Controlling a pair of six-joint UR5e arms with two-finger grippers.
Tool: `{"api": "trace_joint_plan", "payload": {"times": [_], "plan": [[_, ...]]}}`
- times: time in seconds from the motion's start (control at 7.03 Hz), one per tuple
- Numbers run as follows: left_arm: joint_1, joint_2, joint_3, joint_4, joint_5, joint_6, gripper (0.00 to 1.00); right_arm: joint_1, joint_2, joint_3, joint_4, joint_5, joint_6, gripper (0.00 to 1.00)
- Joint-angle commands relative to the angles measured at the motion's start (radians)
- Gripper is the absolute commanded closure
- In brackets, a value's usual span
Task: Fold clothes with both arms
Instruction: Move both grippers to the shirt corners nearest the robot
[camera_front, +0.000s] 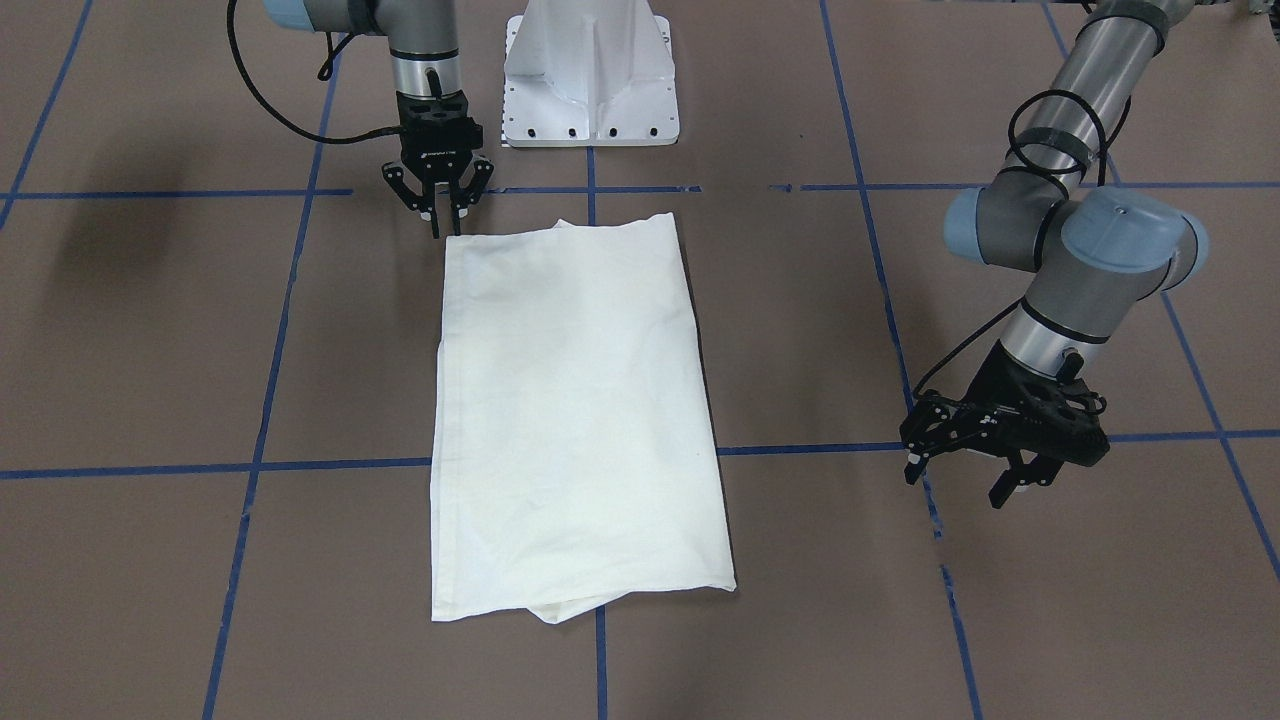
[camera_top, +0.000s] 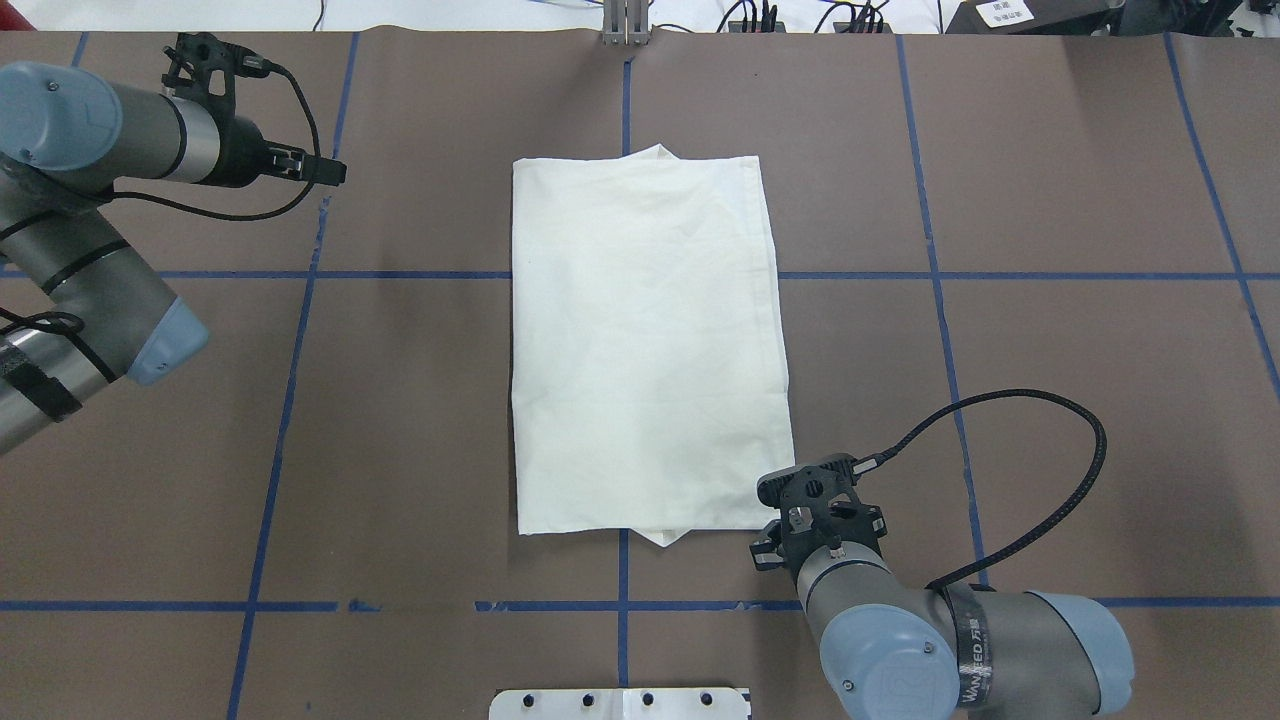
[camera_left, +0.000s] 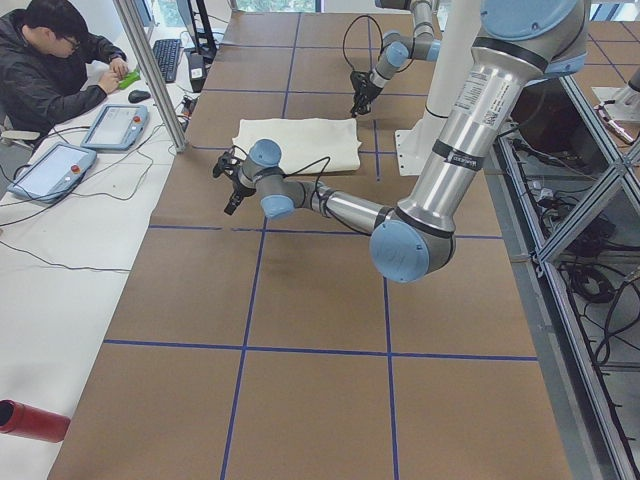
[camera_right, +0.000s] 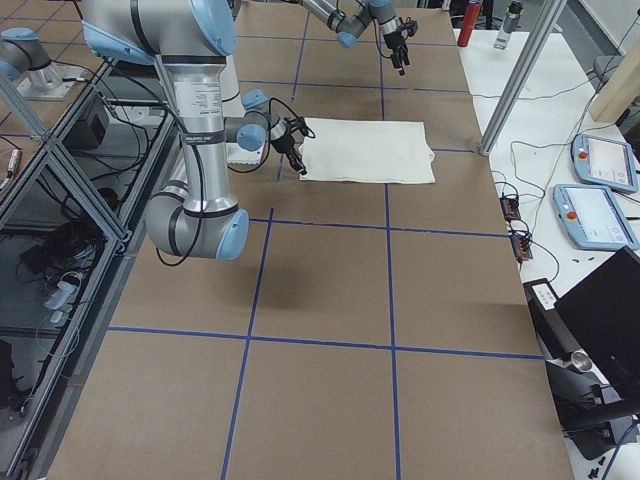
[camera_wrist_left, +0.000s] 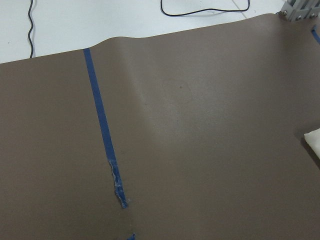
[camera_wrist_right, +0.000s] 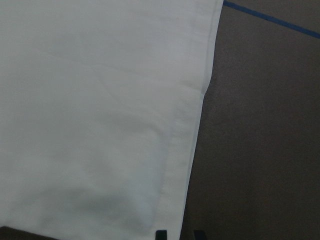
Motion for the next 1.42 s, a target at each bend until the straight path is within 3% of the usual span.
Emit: {"api": "trace_joint_plan", "payload": {"times": [0.0, 0.14, 0.43, 0.71, 0.85, 1.0, 1.14, 1.28], "plan": [[0.000, 0.000, -0.004, 0.000, -0.001, -0.002, 0.00, 0.000, 0.015, 0.034, 0.011, 0.010, 0.003, 0.00], [0.006, 0.000, -0.026, 0.000, -0.001, -0.100, 0.00, 0.016, 0.002, 0.054, 0.126, 0.034, 0.044, 0.00], [0.119, 0.066, -0.215, 0.009, -0.023, -0.356, 0.00, 0.052, -0.043, 0.056, 0.363, 0.114, 0.188, 0.00], [0.301, 0.226, -0.482, 0.012, 0.087, -0.649, 0.00, 0.098, -0.040, 0.060, 0.393, 0.142, 0.413, 0.00], [0.401, 0.240, -0.529, 0.012, 0.183, -0.805, 0.01, 0.126, -0.034, 0.062, 0.393, 0.143, 0.486, 0.00], [0.501, 0.240, -0.540, 0.012, 0.294, -1.012, 0.28, 0.150, -0.034, 0.060, 0.393, 0.143, 0.552, 0.00], [0.581, 0.242, -0.537, 0.012, 0.377, -1.122, 0.43, 0.169, -0.034, 0.060, 0.393, 0.143, 0.566, 0.00], [0.651, 0.239, -0.531, 0.012, 0.455, -1.197, 0.43, 0.174, -0.035, 0.059, 0.393, 0.143, 0.568, 0.00]]}}
